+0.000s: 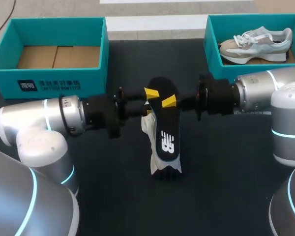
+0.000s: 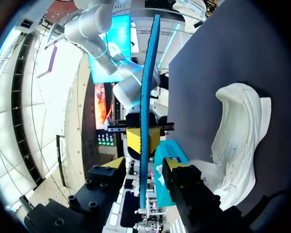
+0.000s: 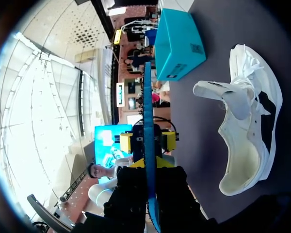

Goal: Take the shoe out of the shoebox, open the shoe tongue, remove and reinsert the insole, then place the shoe into the shoebox

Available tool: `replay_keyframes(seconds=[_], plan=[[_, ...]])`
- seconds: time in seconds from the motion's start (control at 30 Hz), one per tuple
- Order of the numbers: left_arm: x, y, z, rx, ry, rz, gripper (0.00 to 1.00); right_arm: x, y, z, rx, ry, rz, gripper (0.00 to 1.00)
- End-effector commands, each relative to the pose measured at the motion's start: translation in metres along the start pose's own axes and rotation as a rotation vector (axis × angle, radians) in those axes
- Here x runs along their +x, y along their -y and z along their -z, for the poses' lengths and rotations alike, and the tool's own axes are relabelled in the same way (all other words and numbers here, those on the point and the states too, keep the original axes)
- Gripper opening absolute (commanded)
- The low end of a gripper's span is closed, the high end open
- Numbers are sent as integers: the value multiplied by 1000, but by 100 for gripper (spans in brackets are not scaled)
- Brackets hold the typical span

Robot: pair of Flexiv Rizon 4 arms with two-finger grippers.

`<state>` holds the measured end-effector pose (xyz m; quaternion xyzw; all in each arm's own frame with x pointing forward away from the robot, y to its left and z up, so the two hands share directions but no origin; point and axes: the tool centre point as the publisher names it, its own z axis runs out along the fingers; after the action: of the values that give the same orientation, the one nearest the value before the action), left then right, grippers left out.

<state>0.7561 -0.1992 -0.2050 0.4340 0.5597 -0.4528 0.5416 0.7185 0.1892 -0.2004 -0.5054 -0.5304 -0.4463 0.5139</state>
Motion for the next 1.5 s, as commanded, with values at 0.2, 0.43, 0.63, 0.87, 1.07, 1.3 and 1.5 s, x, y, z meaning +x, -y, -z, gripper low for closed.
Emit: replay_keyframes(seconds=[0.2, 0.43, 0.63, 0.87, 1.07, 1.3, 1.5], plan=[[0, -5, -15, -25, 15, 6, 31, 0, 1, -3, -6, 2, 0, 0], [2, -7, -18, -34, 18, 10, 26, 0, 1, -3, -13, 0, 2, 0], [5, -4, -19, -25, 11, 11, 24, -1, 2, -3, -18, -1, 2, 0], [6, -3, -20, -23, 7, 14, 16, -2, 2, -2, -16, -3, 3, 0], [7, -1, -20, -18, 6, 14, 0, -3, 2, -1, -16, -6, 5, 0], [8, 1, -20, -3, -21, 50, 0, -8, 5, 3, -45, -2, 27, 100], [7, -3, -11, 0, -67, 108, 0, -7, 24, 21, -128, 56, 65, 100]])
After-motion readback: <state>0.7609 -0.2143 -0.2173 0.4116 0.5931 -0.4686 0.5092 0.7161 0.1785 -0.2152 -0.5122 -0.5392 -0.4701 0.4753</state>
